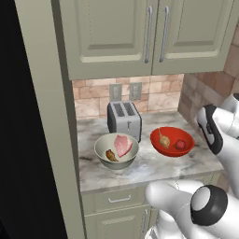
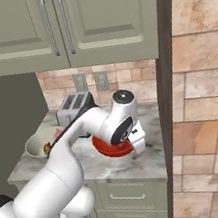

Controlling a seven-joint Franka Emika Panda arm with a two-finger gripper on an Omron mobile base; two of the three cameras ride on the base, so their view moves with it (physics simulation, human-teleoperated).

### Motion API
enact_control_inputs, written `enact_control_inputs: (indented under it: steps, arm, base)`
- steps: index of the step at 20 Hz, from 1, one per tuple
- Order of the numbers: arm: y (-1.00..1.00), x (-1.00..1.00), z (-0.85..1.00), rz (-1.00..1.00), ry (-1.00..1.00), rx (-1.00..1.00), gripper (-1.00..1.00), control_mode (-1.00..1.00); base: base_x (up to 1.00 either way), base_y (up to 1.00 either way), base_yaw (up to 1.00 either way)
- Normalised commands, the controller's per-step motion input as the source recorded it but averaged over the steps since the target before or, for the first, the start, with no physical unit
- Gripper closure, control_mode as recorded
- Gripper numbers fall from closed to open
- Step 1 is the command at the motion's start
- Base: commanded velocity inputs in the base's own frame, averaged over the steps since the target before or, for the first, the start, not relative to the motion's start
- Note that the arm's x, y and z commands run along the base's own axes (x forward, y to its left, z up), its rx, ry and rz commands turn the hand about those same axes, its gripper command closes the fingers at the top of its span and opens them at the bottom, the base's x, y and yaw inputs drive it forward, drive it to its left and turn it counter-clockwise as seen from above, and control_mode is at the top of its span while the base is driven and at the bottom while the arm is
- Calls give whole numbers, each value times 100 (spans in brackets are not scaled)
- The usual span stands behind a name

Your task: Place the bowl with the onion and bell pepper on the second highest shelf of the fridge. Place the bowl with the steak and chicken drumstick on the top shelf of the fridge.

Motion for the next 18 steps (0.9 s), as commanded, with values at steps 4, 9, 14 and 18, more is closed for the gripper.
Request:
enact_control_inputs:
  steps: [4,9,14,18]
  arm:
    - [13,20,-46,0,-1,9,-100,-100]
    - [31,17,-50,0,2,1,-100,-100]
    - [41,34,-42,-1,7,0,-100,-100]
    - [3,26,-39,0,1,1,-100,-100]
  base:
    - [0,0,0]
    - [0,0,0]
    - [0,0,0]
    - [0,0,0]
